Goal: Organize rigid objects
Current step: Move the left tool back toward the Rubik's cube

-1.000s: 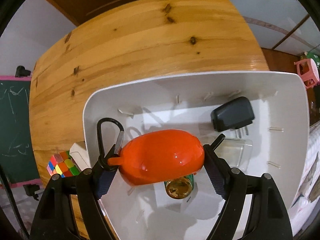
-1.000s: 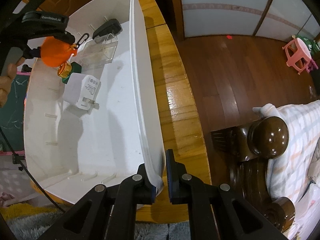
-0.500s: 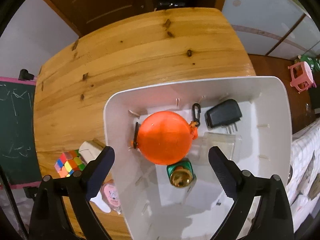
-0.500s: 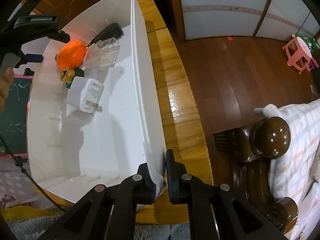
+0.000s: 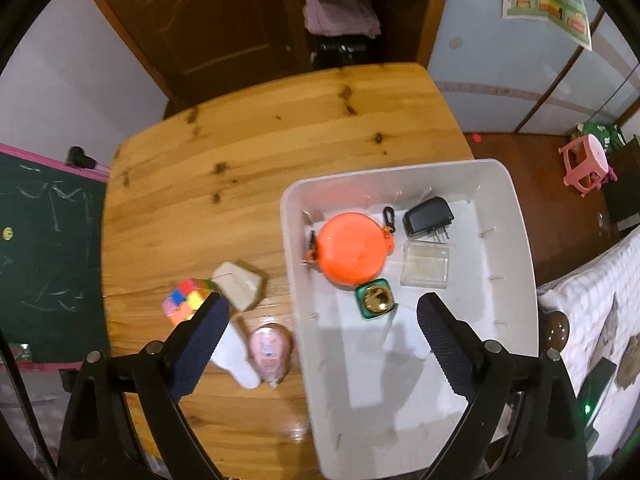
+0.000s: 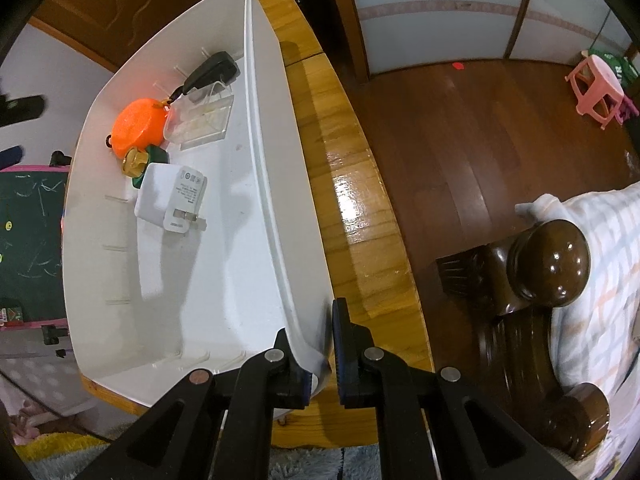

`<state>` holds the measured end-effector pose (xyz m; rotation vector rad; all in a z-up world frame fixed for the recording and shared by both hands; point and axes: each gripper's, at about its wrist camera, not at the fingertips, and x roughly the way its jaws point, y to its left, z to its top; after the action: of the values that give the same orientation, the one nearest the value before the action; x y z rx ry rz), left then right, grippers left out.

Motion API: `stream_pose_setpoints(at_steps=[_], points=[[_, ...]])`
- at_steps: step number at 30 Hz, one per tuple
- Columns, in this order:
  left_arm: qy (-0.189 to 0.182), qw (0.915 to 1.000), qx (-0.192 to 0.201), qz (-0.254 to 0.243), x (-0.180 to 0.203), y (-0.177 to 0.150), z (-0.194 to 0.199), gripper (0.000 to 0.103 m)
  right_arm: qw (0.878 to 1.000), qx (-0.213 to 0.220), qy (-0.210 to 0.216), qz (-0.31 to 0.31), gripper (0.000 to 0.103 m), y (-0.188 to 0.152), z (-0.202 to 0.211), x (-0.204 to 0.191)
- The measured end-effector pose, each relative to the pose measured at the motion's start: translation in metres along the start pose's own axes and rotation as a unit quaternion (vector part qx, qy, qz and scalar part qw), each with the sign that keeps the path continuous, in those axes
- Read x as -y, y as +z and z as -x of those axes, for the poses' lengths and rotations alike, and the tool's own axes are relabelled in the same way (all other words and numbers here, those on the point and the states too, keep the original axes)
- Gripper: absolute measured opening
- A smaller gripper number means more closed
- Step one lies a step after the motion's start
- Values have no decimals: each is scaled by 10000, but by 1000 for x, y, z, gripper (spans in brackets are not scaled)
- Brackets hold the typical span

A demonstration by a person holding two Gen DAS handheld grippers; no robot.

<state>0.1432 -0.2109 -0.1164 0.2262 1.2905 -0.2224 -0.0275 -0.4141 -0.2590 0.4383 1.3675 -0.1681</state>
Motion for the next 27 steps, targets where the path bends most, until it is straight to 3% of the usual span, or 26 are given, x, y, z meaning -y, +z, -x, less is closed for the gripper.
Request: stream_pose_setpoints(at_steps=[13, 27], points=[[288, 9948, 543, 813, -89, -43, 58, 96, 9997, 37, -210, 123, 6, -2, 2, -6], [493, 9882, 278, 1423, -150, -84, 37, 96, 9990, -214, -388, -7, 6, 3, 1, -9]])
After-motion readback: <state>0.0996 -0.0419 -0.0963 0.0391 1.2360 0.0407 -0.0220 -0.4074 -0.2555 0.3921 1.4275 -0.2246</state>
